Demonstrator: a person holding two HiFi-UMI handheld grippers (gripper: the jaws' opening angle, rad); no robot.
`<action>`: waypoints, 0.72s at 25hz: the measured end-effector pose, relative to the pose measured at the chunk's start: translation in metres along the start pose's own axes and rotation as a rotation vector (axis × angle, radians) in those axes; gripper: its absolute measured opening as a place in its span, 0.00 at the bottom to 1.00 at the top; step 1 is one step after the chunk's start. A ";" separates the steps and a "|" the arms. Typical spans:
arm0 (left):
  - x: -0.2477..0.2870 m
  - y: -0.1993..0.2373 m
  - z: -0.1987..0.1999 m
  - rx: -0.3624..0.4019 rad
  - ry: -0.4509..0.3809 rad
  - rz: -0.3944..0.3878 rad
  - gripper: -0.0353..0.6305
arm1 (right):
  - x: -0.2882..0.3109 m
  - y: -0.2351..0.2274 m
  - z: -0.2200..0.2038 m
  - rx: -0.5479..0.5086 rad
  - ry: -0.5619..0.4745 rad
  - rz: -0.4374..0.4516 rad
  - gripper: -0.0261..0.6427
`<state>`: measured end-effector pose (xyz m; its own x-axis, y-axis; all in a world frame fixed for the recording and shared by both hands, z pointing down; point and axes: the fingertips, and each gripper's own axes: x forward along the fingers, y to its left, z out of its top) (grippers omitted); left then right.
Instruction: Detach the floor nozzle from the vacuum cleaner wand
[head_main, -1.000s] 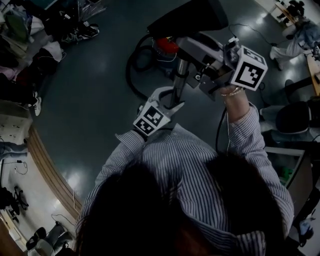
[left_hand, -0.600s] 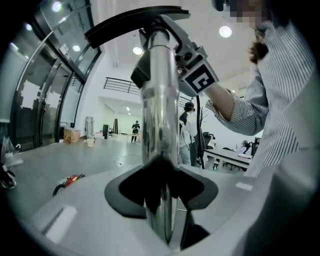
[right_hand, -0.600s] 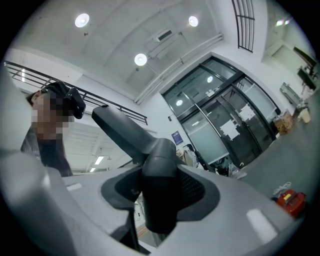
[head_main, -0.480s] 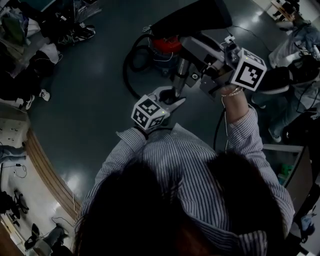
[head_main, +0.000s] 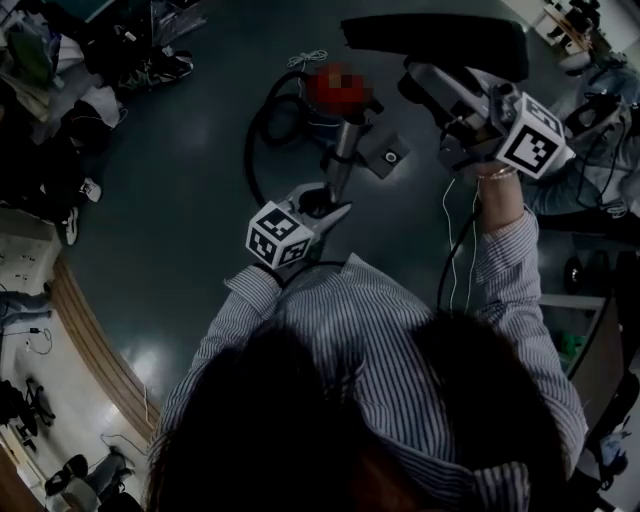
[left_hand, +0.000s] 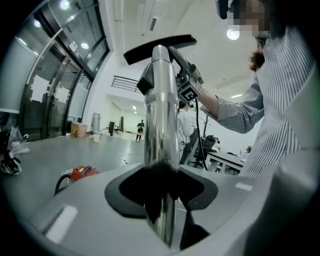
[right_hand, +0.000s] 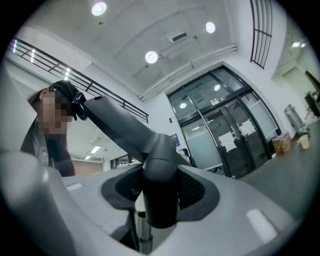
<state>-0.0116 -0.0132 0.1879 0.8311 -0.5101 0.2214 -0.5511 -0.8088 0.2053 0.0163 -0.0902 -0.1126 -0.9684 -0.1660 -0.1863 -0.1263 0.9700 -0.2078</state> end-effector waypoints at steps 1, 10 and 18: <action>-0.005 0.006 0.001 -0.021 -0.022 0.028 0.29 | -0.003 -0.005 -0.001 0.019 -0.010 -0.024 0.32; -0.050 0.036 0.060 -0.086 -0.195 0.182 0.29 | -0.014 -0.040 -0.130 0.418 -0.069 -0.266 0.32; -0.064 0.040 0.049 -0.080 -0.131 0.238 0.29 | -0.015 -0.038 -0.183 0.531 -0.140 -0.342 0.32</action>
<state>-0.0838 -0.0273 0.1355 0.6774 -0.7205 0.1484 -0.7316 -0.6390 0.2377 -0.0039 -0.0925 0.0737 -0.8504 -0.5068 -0.1416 -0.2642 0.6439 -0.7180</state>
